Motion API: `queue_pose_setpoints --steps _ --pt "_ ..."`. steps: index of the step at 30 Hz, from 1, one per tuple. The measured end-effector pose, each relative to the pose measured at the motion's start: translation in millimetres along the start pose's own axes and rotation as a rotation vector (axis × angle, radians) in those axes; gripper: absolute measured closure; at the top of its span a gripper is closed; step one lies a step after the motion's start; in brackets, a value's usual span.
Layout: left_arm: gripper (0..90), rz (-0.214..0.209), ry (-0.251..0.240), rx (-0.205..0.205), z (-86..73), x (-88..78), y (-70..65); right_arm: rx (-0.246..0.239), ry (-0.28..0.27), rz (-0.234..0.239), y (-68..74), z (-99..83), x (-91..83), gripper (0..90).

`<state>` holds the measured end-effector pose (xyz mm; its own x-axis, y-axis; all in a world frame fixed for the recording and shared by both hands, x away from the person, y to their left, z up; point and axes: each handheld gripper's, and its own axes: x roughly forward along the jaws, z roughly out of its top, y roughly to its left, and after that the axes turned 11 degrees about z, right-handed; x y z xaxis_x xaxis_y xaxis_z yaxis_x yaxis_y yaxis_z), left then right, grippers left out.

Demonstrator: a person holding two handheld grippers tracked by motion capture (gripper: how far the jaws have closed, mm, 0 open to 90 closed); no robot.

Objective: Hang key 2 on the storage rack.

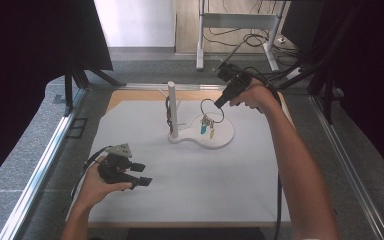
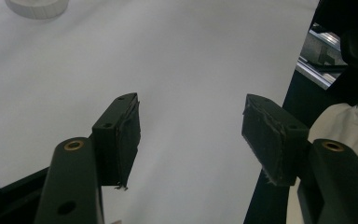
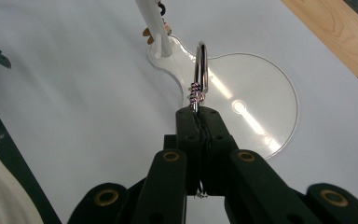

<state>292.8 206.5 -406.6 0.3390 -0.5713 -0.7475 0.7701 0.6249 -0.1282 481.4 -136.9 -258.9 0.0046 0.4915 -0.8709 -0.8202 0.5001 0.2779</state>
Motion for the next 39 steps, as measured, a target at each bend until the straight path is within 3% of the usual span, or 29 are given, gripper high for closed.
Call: queue_pose_setpoints --steps 39 --pt "37.6 -0.012 -0.020 0.004 -2.1 -6.6 1.8 -0.005 0.034 -0.019 -9.0 54.4 27.9 88.4"
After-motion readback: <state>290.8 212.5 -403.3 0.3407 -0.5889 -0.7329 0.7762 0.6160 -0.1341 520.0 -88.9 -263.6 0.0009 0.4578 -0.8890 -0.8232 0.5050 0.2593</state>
